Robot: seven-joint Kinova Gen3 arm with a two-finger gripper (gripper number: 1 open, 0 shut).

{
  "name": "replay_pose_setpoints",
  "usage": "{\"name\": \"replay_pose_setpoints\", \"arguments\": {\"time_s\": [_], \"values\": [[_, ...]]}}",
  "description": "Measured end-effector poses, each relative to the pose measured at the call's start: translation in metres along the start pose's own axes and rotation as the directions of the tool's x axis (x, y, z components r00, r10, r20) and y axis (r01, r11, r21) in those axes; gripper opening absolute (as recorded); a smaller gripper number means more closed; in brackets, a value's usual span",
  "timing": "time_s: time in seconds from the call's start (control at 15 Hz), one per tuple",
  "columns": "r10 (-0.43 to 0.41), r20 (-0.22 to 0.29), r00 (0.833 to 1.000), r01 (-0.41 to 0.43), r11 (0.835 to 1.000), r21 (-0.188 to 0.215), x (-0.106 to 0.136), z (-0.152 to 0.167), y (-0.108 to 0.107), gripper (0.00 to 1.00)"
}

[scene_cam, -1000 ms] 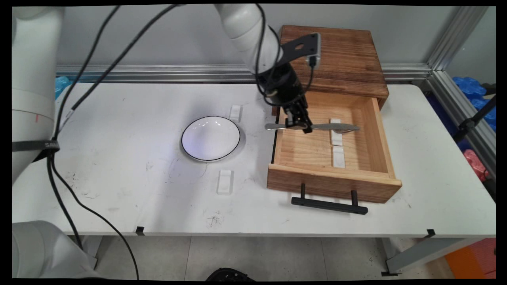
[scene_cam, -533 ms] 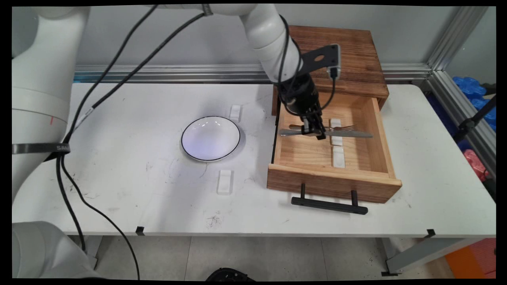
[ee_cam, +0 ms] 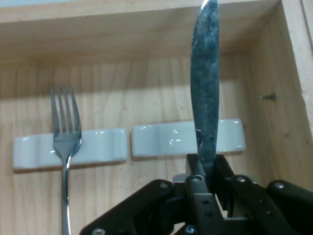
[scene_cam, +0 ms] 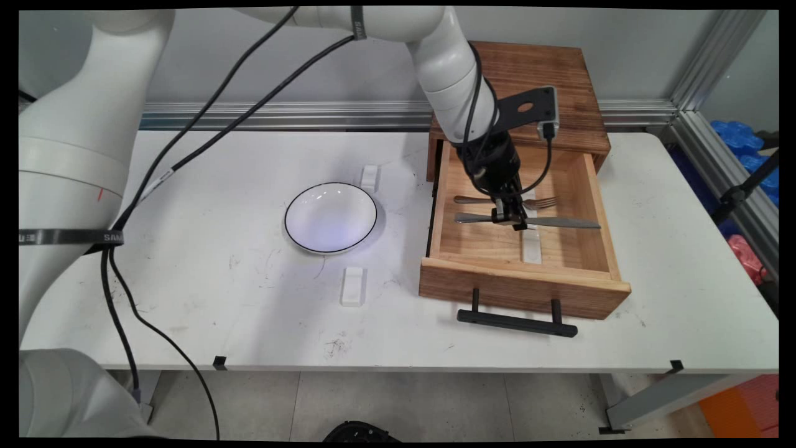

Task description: Place the picked object into the drawer

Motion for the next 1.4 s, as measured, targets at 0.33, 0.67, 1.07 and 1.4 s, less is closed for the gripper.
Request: {"name": "replay_pose_setpoints", "arguments": {"time_s": [0.33,0.67,1.07,1.4], "values": [[0.0,0.011,1.0,0.0,1.0,-0.003,0.002,0.011,-0.003,0.0],[-0.004,0.02,1.0,0.004,1.0,-0.004,0.002,0.022,-0.007,0.0],[-0.019,0.027,0.999,0.019,1.0,-0.007,0.001,0.031,-0.007,0.0],[-0.03,0.033,0.999,0.03,1.0,-0.009,-0.001,0.037,-0.007,0.0]]}}
